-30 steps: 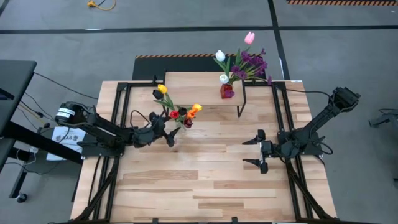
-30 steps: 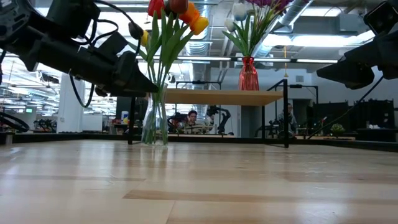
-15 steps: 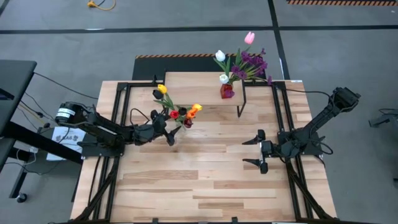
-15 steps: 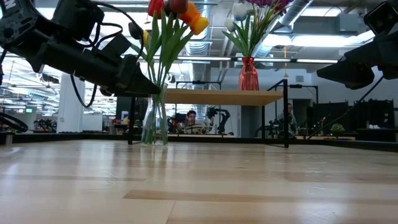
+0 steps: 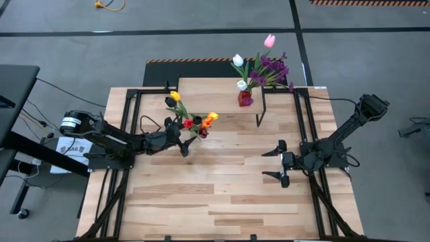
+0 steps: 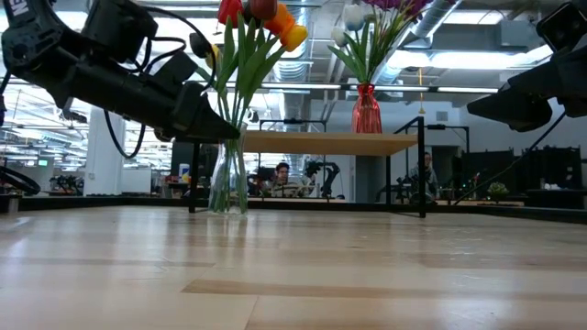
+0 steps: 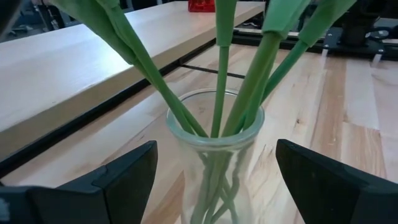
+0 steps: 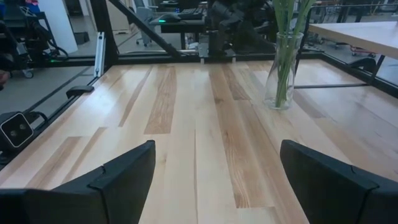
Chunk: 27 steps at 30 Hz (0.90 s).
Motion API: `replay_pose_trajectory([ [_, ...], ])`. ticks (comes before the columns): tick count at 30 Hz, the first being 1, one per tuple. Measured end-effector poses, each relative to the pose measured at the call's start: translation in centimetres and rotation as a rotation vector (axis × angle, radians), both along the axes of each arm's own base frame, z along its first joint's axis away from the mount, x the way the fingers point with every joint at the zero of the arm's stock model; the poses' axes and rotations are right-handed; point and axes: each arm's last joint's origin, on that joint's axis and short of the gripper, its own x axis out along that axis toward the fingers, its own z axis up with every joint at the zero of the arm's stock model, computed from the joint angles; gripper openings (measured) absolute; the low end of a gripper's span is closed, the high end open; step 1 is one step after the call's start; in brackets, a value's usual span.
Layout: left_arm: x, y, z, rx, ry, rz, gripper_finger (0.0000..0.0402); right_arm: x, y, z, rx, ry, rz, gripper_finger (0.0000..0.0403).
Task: Pick and place flowers into a vace then onto a shelf
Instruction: Put the transparent vase with flowers on the shelf
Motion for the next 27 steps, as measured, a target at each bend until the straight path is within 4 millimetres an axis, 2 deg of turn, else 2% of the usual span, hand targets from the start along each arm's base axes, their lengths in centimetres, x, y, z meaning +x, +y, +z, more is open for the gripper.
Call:
replay_pose_trajectory([
  [27,0.12,0.50,0.45,0.057,-0.012,-0.026,0.0318,-0.01,-0.01,-0.05,-0.002,0.004,0.000,0.0335],
])
